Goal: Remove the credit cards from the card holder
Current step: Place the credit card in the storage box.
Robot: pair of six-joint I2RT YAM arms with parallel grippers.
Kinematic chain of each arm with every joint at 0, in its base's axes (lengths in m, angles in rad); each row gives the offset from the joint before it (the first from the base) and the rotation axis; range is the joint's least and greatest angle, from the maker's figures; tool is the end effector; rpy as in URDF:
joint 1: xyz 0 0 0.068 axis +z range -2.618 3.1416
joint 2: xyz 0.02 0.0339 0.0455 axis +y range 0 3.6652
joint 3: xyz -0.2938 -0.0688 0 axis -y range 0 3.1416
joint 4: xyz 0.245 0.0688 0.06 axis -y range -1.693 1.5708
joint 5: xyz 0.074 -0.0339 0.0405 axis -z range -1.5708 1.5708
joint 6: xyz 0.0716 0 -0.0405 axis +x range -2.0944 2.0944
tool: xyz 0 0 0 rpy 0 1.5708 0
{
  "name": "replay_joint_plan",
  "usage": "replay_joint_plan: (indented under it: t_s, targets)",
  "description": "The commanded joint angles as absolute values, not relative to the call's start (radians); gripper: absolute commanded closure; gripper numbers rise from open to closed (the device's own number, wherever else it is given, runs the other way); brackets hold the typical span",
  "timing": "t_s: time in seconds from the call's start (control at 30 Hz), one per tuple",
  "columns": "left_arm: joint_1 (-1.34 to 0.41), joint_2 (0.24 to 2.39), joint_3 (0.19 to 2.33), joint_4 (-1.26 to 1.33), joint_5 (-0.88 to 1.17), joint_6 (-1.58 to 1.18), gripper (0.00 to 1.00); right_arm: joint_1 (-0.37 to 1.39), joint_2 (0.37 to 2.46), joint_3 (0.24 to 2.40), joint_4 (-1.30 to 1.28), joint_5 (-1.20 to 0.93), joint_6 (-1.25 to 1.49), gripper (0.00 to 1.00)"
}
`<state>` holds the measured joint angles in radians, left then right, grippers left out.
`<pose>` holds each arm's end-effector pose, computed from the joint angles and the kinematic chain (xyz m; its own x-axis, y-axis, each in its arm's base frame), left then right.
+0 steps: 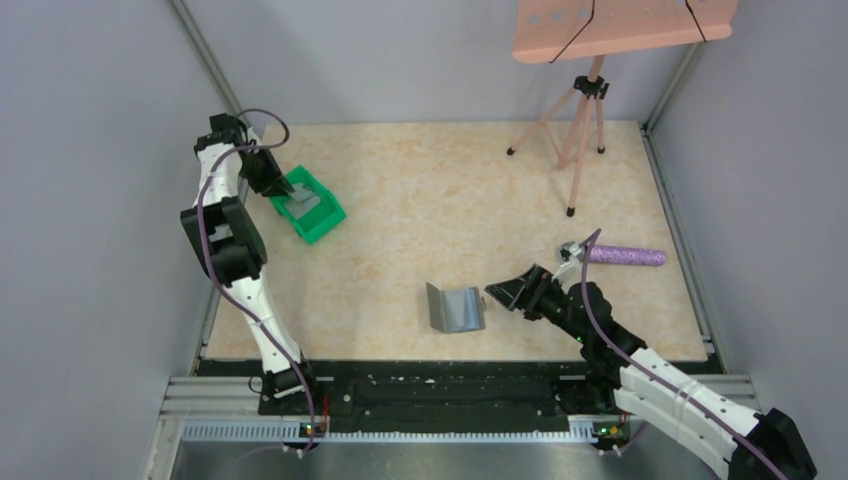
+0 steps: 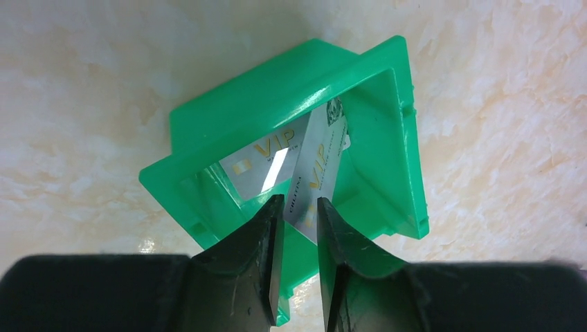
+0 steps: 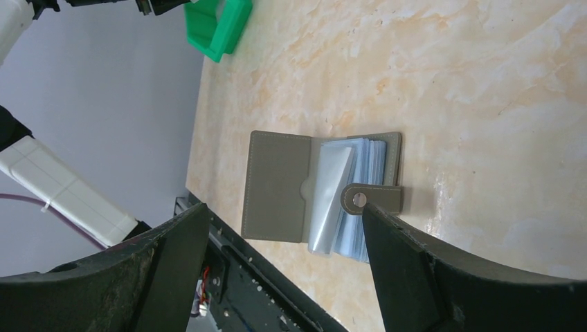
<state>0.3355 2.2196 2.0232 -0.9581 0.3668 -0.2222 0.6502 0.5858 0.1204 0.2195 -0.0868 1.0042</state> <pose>0.4867 0.1425 0.2298 -0.8048 -0.4985 -0.3221 -0.3565 0.8400 -0.4091 0.1252 0.1030 0.1842 -0.6693 0.5470 -0.5028 -0.1961 0.5226 0.8297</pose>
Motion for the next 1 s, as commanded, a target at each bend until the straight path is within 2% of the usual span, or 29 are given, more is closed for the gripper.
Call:
replay_joint_plan:
  t_s: [0.0,0.27,0.7,0.97]
  targets:
    - [0.342,2.217,2.059,-0.937,0.345,-0.240,0.70,0.643,0.587,0.183,0.259,-0.077,0.994,0.19]
    - [0.341,2.210,2.053,-0.898,0.349,-0.252,0.63,0.642,0.586,0.181,0.251,-0.080,0.995,0.19]
    - [0.335,2.157,2.038,-0.824,0.280,-0.275,0.59,0.644,0.576,0.173,0.258,-0.083,1.000,0.20]
    - [0.330,2.136,2.033,-0.803,0.329,-0.299,0.58,0.643,0.555,0.172,0.234,-0.084,1.001,0.20]
